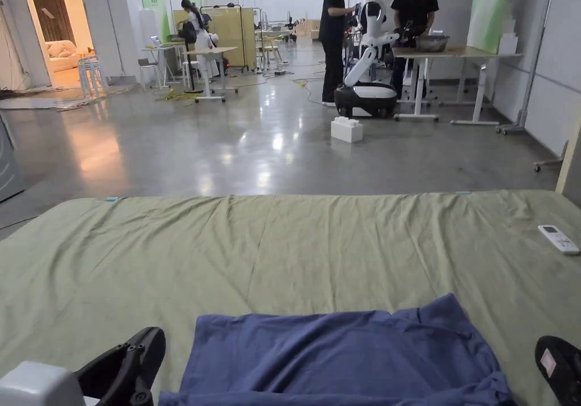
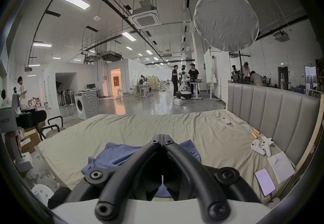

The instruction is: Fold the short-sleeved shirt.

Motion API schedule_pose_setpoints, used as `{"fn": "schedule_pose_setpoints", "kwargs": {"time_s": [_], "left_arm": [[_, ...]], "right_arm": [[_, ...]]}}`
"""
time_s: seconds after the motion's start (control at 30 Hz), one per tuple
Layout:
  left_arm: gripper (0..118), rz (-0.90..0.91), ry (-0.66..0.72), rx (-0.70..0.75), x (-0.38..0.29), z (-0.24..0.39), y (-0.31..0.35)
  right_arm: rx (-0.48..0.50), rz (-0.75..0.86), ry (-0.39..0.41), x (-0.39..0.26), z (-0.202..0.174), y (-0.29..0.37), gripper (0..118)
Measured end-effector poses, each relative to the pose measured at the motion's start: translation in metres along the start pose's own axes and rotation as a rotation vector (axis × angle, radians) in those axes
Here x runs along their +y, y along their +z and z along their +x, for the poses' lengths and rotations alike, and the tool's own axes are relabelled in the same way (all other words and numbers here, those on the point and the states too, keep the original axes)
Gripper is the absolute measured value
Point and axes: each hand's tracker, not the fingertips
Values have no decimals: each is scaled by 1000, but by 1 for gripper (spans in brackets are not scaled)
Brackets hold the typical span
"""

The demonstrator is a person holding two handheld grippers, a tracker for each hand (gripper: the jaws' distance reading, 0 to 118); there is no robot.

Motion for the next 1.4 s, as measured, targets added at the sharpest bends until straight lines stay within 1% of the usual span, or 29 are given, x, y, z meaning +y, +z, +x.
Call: {"fn": "schedule_pose_setpoints", "kwargs": {"time_s": [0.13, 0.17, 0.23, 0.27, 0.3, 0.37, 0.4, 0.47, 0.53, 0.57, 0.6, 0.63, 0.73, 0.77, 0.8, 0.83, 0.87, 0.9, 0.93, 0.97, 1.0, 1.03, 1.07, 1.17, 1.2, 1.23, 1.27, 1.33, 1.4], "left_arm": [[2, -183, 237, -14, -44, -38, -40], [11, -225, 281, 4, -60, -48, -51], [62, -365, 326, 36, -96, -62, -78], [84, -428, 320, 29, -114, -67, -92], [91, -461, 314, 12, -134, -71, -103], [89, -490, 378, -10, -167, -81, -125], [89, -538, 402, 41, -181, -86, -136], [81, -601, 366, 114, -204, -91, -155], [78, -644, 321, 110, -220, -92, -171], [70, -667, 317, 90, -225, -93, -178], [53, -686, 312, 89, -230, -91, -184], [50, -718, 296, 102, -236, -89, -190], [47, -722, 246, 112, -241, -79, -198], [38, -709, 220, 116, -239, -76, -198], [8, -724, 193, 104, -239, -72, -201], [6, -747, 181, 70, -240, -65, -206], [6, -774, 109, 123, -240, -59, -208], [6, -792, 61, 113, -241, -53, -211], [6, -798, 45, 114, -242, -49, -214], [6, -807, 47, 117, -243, -48, -217], [6, -812, 51, 114, -243, -51, -219], [6, -816, 62, 109, -244, -52, -220], [6, -818, 68, 105, -244, -53, -220], [6, -825, 102, 95, -241, -59, -219], [6, -826, 108, 93, -241, -60, -219], [6, -827, 114, 94, -241, -59, -219], [6, -827, 116, 95, -242, -61, -220], [6, -828, 112, 97, -243, -60, -220], [6, -826, 101, 92, -242, -60, -220]], "right_arm": [[7, -63, -27, -13, 2, -7, 0], [10, -74, -30, -18, 5, -8, 0], [10, -116, -48, -29, 7, -12, 0], [14, -129, -56, -33, 9, -14, 0], [17, -153, -66, -39, 11, -16, 0], [11, -188, -75, -48, 15, -18, 0], [8, -202, -76, -51, 17, -19, 0], [1, -230, -78, -56, 22, -19, 0], [-16, -252, -78, -61, 27, -20, 0], [-27, -260, -77, -63, 29, -20, 0], [-46, -264, -80, -65, 31, -20, 0], [-66, -277, -87, -68, 34, -21, 0], [-92, -305, -95, -77, 41, -26, 0], [-100, -322, -90, -80, 44, -28, 0], [-105, -339, -87, -85, 46, -30, 0], [-111, -357, -85, -92, 52, -35, 0], [-117, -372, -85, -98, 56, -40, 0], [-132, -388, -93, -107, 62, -49, 0], [-151, -423, -124, -116, 69, -60, 3], [-167, -464, -144, -124, 74, -73, 16], [-180, -495, -153, -133, 79, -87, 50], [-187, -513, -174, -147, 87, -103, 72], [-195, -549, -186, -160, 94, -118, 79], [-258, -621, -266, -196, 120, -162, 74], [-272, -648, -295, -207, 126, -174, 68], [-274, -680, -292, -217, 130, -184, 51], [-258, -710, -260, -226, 130, -190, 29], [-281, -713, -88, -233, 119, -192, 22], [-266, -689, -93, -223, 109, -188, 11]]}}
